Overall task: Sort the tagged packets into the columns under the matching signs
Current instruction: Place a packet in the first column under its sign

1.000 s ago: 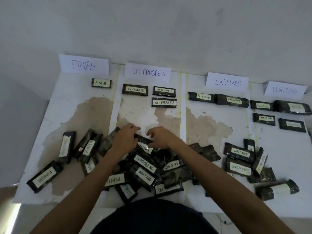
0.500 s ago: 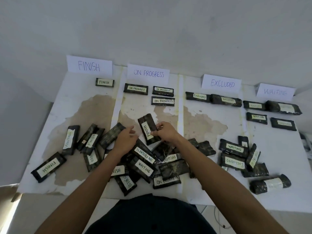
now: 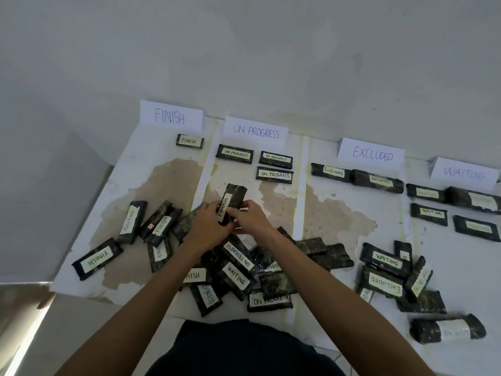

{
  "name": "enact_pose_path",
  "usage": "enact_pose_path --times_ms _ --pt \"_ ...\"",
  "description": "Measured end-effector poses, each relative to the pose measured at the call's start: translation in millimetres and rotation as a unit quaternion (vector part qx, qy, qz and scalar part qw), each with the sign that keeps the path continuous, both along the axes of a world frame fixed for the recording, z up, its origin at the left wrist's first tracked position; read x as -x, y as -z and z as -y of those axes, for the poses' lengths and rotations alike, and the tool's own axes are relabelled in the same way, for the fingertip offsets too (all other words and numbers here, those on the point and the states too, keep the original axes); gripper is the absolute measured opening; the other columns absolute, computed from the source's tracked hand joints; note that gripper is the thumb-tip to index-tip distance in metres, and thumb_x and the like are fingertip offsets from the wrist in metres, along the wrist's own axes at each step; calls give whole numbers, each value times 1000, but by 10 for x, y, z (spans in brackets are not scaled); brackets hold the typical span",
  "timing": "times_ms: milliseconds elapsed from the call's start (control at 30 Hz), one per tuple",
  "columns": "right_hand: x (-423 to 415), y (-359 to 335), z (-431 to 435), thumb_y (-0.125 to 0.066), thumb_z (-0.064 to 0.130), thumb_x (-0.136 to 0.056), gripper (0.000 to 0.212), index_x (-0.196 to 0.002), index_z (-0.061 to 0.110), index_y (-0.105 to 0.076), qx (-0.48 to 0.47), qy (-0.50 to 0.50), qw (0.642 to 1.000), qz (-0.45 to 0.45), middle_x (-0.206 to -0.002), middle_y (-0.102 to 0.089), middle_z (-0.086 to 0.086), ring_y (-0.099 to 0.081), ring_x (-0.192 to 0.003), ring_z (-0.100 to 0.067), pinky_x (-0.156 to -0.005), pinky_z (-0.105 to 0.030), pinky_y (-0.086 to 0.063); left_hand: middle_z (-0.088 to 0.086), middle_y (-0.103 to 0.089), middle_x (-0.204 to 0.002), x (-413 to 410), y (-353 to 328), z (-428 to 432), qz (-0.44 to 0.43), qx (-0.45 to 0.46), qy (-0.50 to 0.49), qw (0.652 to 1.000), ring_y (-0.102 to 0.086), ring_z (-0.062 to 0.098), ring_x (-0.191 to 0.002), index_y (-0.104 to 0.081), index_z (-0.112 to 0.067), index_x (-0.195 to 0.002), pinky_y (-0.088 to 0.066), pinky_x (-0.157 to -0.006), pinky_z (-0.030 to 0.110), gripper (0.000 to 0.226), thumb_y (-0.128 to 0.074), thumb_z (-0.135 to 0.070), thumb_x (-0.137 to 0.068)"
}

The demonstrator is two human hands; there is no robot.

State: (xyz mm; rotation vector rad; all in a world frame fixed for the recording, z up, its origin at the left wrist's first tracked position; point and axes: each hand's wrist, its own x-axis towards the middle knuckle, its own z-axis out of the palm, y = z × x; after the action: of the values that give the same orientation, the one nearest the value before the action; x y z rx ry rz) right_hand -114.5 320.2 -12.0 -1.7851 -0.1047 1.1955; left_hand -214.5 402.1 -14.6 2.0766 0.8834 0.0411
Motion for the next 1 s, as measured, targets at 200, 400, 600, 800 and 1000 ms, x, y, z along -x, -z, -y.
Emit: enact_pose_path --times_ms 200,400,600,800,1000 --pt "-3 -94 -43 -62 32 -89 35 -115 17 -45 13 -75 997 34 -109 -63 -10 -69 -83 -23 -77 -38 -55 10 -50 -118 167 -45 -401 -36 -90 28 995 -52 27 -105 -44 -11 -131 -47 -89 40 69 -74 -21 -70" --pt "-87 -98 -398 -63 28 -88 38 -120 15 -48 23 -114 984 133 -106 -63 -5 -66 -85 -22 -76 -35 -52 12 -51 -117 185 -78 -1148 -51 -166 76 982 -48 33 -106 -47 -11 -129 -46 -87 43 67 -70 -10 -66" --pt "-66 13 -817 -60 19 -86 26 -112 15 -57 42 -178 954 238 -108 -64 -5 -57 -89 -16 -72 -23 -40 17 -52 -122 37 74 -1888 -64 -231 155 958 -45 40 -109 -47 -8 -131 -45 -86 49 67 -63 3 -67" --pt "-49 248 -1119 -60 14 -85 24 -109 16 -60 47 -187 945 264 -106 -63 -4 -57 -85 -16 -75 -23 -41 17 -45 -131 -206 390 -2343 -83 -245 227 939 -40 37 -119 -40 -5 -136 -44 -91 49 70 -61 9 -71" --pt "-43 422 -1191 -54 3 -82 30 -108 14 -63 71 -233 931 272 -110 -63 -6 -59 -94 -21 -85 -31 -50 19 -42 -136 -378 662 -2600 -84 -241 274 927 -39 39 -121 -37 -2 -139 -43 -94 51 72 -58 15 -73"
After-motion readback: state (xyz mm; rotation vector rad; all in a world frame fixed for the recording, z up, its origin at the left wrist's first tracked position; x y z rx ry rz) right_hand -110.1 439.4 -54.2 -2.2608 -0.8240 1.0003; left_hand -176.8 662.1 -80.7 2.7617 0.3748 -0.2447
